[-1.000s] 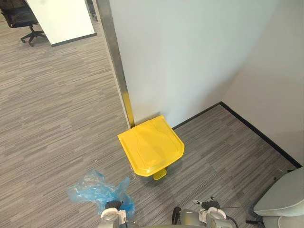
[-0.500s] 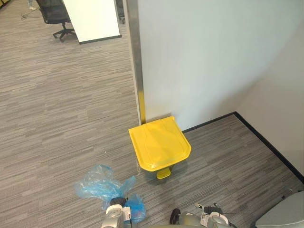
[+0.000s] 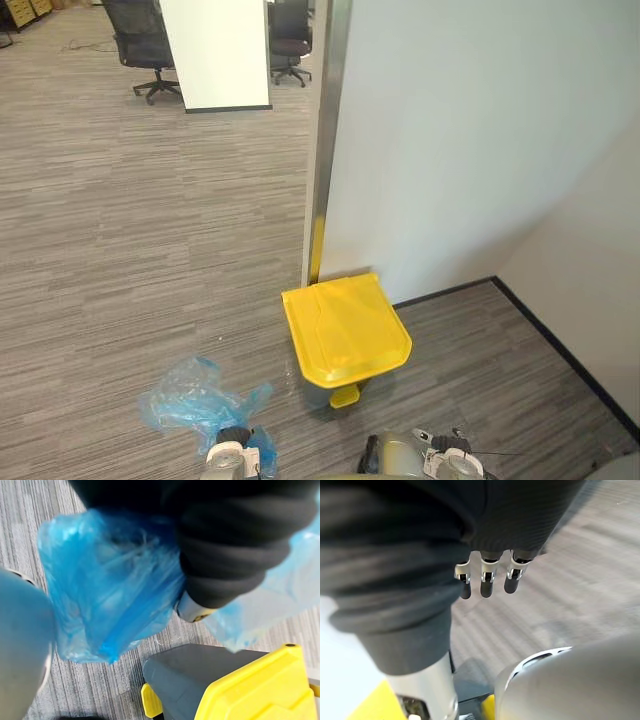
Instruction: Gather rubbish on tea table into small bin, then transfer packed bag to large trash can.
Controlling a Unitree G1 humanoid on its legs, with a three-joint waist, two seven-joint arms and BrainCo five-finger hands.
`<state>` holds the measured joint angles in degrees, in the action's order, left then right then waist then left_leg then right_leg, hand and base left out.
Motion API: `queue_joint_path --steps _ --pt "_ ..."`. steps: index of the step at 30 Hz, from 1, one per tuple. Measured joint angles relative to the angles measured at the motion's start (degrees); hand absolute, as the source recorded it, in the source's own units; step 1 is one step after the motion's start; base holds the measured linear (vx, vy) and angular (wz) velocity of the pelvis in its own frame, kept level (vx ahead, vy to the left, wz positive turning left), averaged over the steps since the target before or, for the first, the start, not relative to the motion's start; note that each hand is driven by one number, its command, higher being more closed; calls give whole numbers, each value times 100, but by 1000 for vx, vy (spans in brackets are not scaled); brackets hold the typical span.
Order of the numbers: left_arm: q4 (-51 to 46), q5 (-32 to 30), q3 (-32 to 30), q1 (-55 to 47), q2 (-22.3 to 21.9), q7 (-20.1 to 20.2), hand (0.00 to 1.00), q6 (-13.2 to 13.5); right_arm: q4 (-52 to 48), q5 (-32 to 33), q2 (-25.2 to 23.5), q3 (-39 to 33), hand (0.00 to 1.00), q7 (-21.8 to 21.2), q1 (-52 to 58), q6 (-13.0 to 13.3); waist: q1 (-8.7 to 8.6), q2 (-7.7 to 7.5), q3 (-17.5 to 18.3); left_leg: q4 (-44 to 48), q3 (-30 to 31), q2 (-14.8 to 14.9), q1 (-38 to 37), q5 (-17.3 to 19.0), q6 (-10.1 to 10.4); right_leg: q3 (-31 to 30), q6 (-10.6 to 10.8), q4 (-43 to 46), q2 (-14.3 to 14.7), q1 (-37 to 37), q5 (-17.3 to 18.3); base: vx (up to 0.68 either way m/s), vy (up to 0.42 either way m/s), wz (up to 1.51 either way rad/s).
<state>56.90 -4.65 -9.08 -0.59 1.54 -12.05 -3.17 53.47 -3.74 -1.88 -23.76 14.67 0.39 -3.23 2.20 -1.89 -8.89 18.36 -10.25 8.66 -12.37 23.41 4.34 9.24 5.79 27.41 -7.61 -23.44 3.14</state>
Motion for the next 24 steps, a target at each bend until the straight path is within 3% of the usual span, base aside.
queue_joint_path --steps 2,3,4,6,9,17,24 --pt "-21 -43 -125 56 46 6 100 18 25 -4 -40 -95 0 51 88 -31 15 -191 -71 398 225 -102 -107 334 216 63 204 -575 -145 447 115 376 -229 64" --pt "26 -49 -158 159 -13 5 100 13 117 28 37 -267 0 64 -4 -28 71 -20 -240 629 302 23 -168 393 288 109 126 -210 -94 447 -18 435 -246 39" --pt "8 -77 -141 195 -122 10 100 25 124 42 144 -322 0 101 -102 -30 24 127 -356 820 319 140 -130 376 233 150 100 -33 -33 479 225 399 -216 31" --pt "4 -156 -335 249 -249 29 100 30 119 182 154 -472 0 126 -98 -14 29 215 -395 1000 347 168 -77 282 63 187 -18 180 -63 524 362 223 -116 33" --pt "2 -306 -372 290 -325 119 100 33 130 205 157 -546 0 129 -52 -32 64 222 -341 1102 364 204 -115 219 -38 266 -71 494 -137 570 629 201 -92 23" --pt "-6 -318 -558 299 -388 124 100 30 166 148 55 -448 0 118 -43 -77 109 19 -216 1075 290 78 -167 225 -6 227 109 226 -296 707 396 60 70 -3" --pt "-46 -295 -446 240 -395 107 100 28 -83 164 -36 278 0 65 -73 -75 115 39 -68 1106 328 -167 164 224 -3 150 180 -94 -554 670 151 -48 75 18"
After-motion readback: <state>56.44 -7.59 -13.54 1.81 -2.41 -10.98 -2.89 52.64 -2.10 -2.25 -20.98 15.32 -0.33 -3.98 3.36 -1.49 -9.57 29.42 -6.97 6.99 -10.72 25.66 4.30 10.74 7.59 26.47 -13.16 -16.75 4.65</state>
